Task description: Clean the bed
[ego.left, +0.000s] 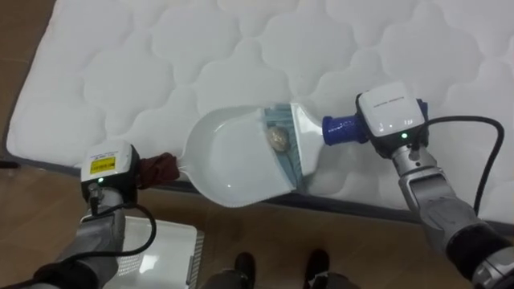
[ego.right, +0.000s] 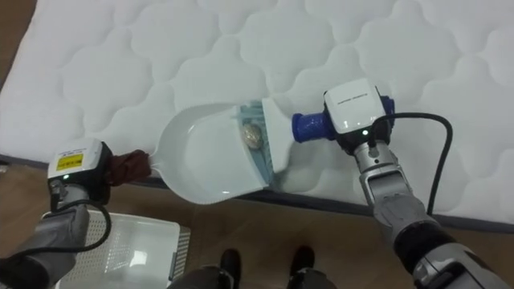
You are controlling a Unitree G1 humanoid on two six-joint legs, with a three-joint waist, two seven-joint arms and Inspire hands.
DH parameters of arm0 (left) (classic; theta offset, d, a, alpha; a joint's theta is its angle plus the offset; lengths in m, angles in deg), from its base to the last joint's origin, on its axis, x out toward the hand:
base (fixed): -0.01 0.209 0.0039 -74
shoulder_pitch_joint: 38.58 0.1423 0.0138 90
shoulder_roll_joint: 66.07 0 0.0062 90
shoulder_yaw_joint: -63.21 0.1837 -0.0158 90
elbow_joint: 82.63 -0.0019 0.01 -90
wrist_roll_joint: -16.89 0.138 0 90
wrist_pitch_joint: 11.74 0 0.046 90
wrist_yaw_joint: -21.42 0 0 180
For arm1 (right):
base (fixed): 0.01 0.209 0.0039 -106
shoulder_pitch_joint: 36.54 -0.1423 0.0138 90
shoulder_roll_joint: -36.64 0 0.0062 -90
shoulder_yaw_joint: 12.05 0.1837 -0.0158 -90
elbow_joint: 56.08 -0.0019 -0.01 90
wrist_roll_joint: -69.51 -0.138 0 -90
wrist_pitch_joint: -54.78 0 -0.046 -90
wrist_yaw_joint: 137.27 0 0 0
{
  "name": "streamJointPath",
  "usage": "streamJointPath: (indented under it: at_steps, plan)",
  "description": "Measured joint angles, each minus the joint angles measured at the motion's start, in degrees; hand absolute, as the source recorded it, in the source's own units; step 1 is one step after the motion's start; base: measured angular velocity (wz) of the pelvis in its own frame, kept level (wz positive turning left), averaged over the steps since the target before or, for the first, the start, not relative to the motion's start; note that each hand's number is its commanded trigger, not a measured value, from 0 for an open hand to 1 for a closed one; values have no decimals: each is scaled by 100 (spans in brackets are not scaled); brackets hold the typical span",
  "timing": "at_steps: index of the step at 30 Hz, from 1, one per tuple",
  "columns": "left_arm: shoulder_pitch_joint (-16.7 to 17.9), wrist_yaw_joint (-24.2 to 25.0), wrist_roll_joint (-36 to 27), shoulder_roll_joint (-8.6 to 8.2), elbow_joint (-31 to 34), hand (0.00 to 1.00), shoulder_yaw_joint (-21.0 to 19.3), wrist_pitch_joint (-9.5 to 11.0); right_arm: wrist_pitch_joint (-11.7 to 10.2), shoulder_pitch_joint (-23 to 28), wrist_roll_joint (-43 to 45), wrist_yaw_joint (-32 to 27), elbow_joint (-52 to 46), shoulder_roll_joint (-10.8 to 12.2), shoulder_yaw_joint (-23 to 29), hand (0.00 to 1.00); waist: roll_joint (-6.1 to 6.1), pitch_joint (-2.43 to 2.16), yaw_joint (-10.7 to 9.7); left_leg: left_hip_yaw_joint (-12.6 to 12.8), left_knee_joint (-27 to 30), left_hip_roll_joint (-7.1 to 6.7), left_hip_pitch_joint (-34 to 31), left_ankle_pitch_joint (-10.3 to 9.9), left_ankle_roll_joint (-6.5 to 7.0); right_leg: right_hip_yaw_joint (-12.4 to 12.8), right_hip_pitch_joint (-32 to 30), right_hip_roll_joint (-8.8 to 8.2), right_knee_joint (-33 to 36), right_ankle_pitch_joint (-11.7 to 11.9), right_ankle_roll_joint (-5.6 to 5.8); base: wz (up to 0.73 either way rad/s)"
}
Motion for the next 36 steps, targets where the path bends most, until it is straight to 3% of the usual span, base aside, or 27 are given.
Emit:
streamJointPath:
  at_steps: [36]
  plan:
    - [51, -124, 184, 44, -2, 100, -13, 1, -128, 33, 1, 54, -149, -6, -3, 100, -22, -12, -13, 59, -15, 34, 127, -1, -5, 111, 84, 63, 1, 6, -9, 0]
